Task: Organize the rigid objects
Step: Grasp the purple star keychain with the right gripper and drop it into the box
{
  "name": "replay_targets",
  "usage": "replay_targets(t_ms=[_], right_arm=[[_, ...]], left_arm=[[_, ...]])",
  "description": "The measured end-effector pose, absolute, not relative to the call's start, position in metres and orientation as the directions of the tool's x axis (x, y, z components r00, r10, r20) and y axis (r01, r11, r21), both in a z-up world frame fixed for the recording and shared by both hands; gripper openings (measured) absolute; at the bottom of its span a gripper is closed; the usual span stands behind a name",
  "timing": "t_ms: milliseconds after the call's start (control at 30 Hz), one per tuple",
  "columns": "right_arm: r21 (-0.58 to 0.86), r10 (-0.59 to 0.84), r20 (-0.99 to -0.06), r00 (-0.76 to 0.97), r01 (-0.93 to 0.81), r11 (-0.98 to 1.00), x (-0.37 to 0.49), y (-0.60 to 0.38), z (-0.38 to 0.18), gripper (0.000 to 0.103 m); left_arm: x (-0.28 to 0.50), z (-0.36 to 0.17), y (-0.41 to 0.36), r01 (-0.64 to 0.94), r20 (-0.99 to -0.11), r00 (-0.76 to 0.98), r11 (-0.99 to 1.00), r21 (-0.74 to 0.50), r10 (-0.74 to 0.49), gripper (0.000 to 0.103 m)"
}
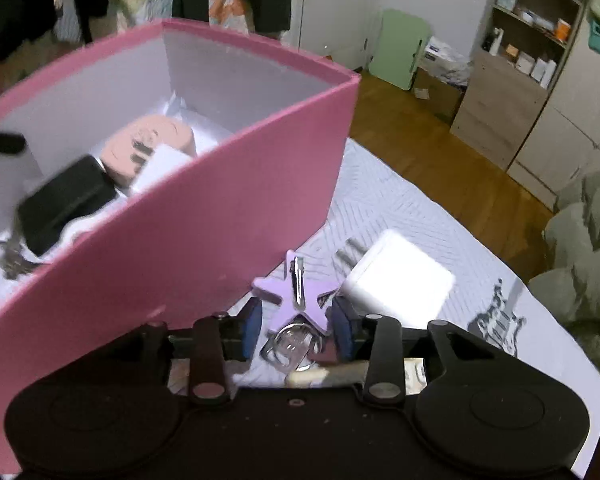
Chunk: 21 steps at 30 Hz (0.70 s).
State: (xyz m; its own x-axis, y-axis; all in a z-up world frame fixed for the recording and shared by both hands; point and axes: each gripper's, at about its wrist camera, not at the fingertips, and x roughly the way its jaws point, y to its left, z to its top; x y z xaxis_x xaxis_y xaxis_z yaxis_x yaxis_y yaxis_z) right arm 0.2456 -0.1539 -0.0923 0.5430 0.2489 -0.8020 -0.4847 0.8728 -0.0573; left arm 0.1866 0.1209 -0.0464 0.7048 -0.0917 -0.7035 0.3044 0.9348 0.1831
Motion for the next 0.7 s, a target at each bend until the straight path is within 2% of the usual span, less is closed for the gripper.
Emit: replay_targets(t_ms=[67, 233, 433, 567, 700], right_arm=[[-0.040, 0.254, -0.805, 0.537, -0.475, 0.879, 0.248, -0.156, -0.092, 0.036], [0.020, 0.268, -0.787, 0.556, -0.410, 0.912, 0.232, -0.169, -0.074, 0.036], [0.074, 0.316, -0.680, 0.661, -0.366, 0.928, 0.193, -0.186, -0.015, 0.036], [0.162, 0.473, -0.586, 0.658, -0.477, 0.864, 0.173, -0.176, 0.026, 0.036], [0.229, 0.603, -0.568, 0.561, -0.595, 0.770, 0.167, -0.144, 0.032, 0.038]], left_arm=[[0.186, -0.047, 0.121, 0.305, -0.704, 0.704, 0.935, 0.180, -0.094, 0.005], [0.186, -0.047, 0.120, 0.306, -0.704, 0.704, 0.934, 0.185, -0.091, 0.005], [0.186, -0.047, 0.121, 0.306, -0.704, 0.705, 0.934, 0.185, -0.092, 0.006], [0.187, -0.047, 0.121, 0.304, -0.704, 0.704, 0.935, 0.182, -0.092, 0.006], [0.187, -0.047, 0.122, 0.302, -0.705, 0.704, 0.936, 0.181, -0.091, 0.006]])
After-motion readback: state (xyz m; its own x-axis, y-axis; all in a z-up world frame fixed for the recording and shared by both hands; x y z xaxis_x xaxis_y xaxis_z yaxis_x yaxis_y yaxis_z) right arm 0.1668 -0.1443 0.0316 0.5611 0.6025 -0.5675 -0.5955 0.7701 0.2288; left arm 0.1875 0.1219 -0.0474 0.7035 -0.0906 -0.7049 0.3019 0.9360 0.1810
